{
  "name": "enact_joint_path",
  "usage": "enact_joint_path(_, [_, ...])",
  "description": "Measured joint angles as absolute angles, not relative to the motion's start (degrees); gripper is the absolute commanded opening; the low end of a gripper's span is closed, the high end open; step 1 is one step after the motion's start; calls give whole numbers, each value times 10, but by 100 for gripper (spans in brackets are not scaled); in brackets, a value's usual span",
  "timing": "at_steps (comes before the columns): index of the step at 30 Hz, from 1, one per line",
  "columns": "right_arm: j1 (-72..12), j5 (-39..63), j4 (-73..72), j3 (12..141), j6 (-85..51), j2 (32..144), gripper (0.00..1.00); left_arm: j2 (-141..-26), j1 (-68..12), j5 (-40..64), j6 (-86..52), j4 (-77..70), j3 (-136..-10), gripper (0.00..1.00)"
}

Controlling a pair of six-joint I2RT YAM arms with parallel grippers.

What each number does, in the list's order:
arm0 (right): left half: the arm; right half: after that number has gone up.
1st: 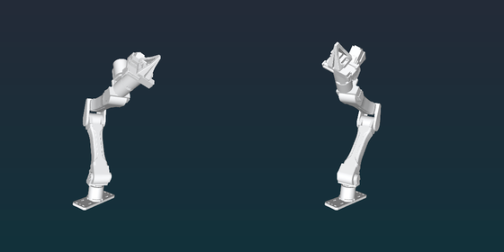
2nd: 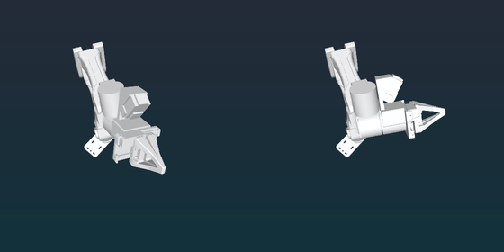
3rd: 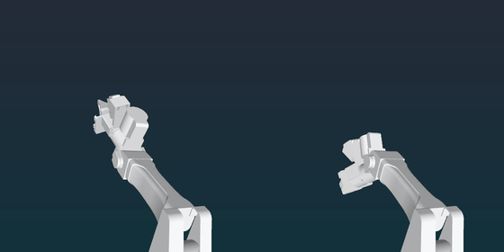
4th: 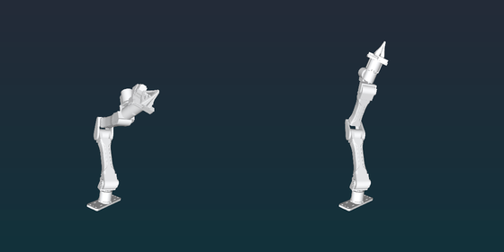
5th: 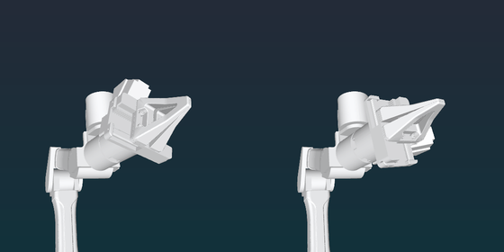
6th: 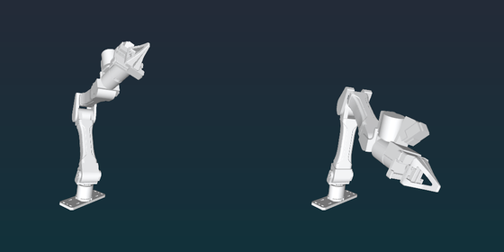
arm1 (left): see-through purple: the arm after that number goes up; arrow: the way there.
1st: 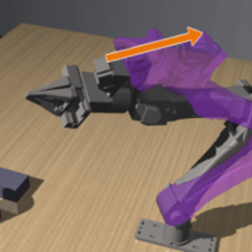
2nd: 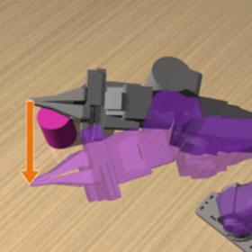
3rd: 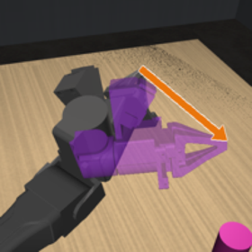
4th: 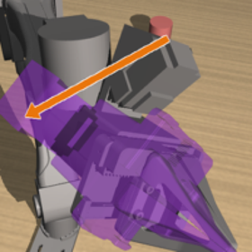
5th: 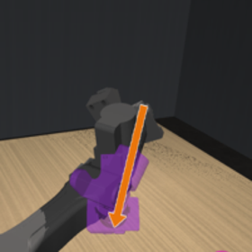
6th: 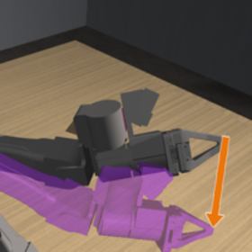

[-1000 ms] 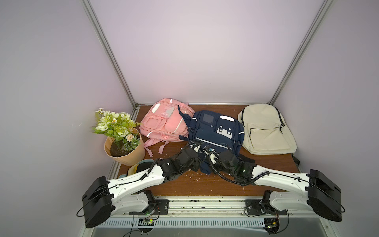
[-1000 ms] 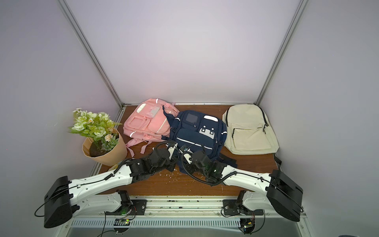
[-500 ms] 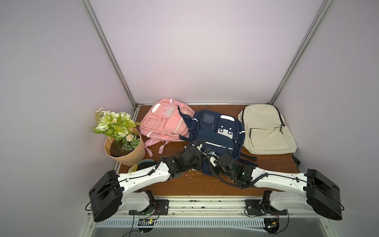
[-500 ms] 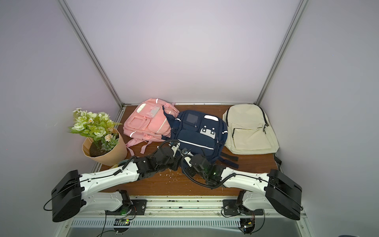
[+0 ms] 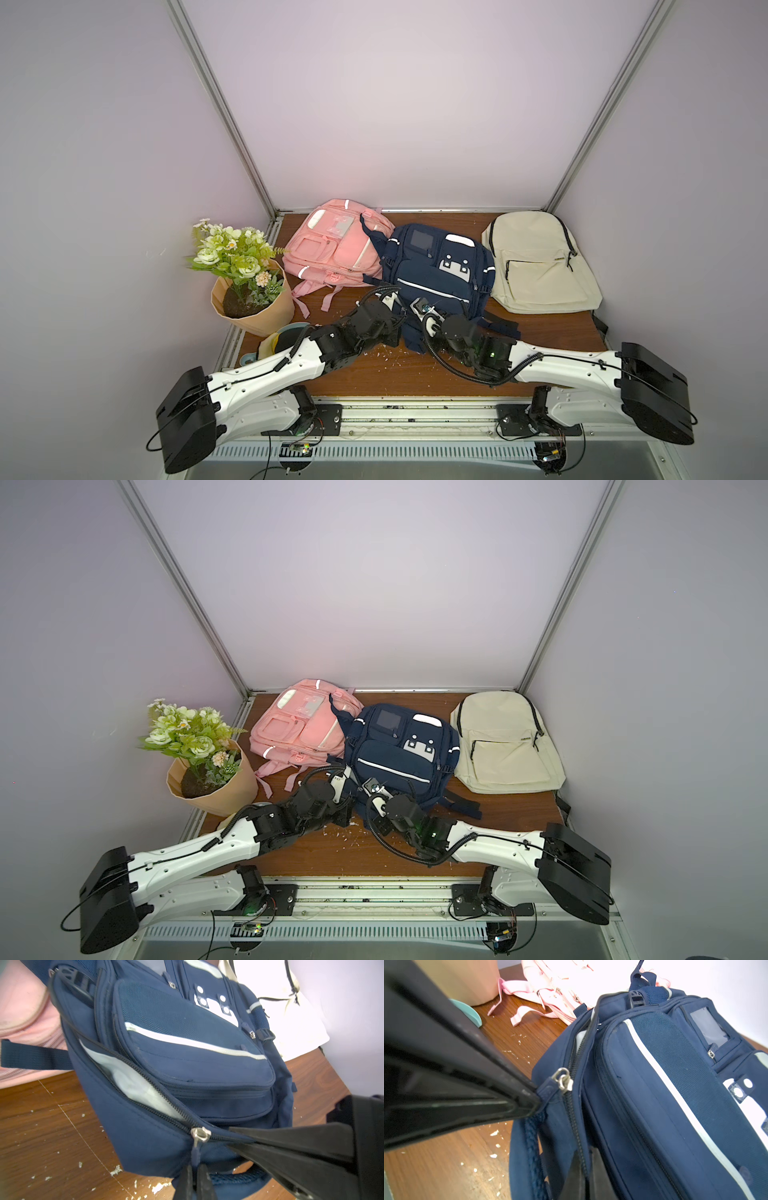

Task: Zip up the backpack
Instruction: Zip the zipper on the backpack.

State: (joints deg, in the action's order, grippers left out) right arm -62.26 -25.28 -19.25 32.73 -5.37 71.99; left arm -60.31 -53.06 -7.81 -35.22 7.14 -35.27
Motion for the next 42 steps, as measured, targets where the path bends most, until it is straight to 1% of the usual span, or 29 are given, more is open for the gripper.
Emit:
enact_joint_path(5, [-611,-219,-188,328,-58,719,0,-602,-531,-74,-352,50,-337,0])
enact_joint_path(6, [-608,-209,-186,328,-57,715,4,-602,-531,-71,-352,42,-336,0])
enact_joint_path(9, [-597,-177,-176,321,-58,689,35,-609,-530,-65,-358,18,-332,0])
enact_joint_path(10, [-591,-171,-164,314,-63,670,42,-618,-526,-69,-360,17,-331,0])
enact_joint_path(12, [-581,-162,-148,302,-71,636,47,-648,-516,-74,-364,17,-335,0])
enact_joint_path(15, [-583,-154,-135,292,-88,593,50,-698,-512,-81,-366,17,-344,0])
enact_joint_path(19, [-596,-116,-139,276,-102,565,49,-713,-515,-88,-366,16,-352,0])
enact_joint_path(24, [-606,-81,-150,272,-115,614,50,-713,-538,-99,-366,15,-361,0])
enact_joint_path(30, [-611,-82,-174,274,-123,688,51,-705,-550,-93,-367,14,-363,0])
enact_joint_path(33, [-612,-89,-187,281,-125,718,51,-694,-550,-82,-370,12,-362,0])
enact_joint_path(34, [-612,-91,-190,284,-125,728,51,-690,-550,-78,-372,10,-361,0])
enact_joint_path(35, [-612,-93,-193,288,-126,738,48,-683,-550,-73,-375,8,-357,0])
enact_joint_path(36, [-612,-95,-196,291,-126,744,42,-675,-550,-69,-378,5,-352,0])
enact_joint_path(39, [-614,-102,-198,292,-129,743,17,-657,-550,-64,-389,1,-344,0])
enact_joint_path(42, [-615,-118,-190,299,-133,744,2,-639,-550,-62,-397,-3,-344,0])
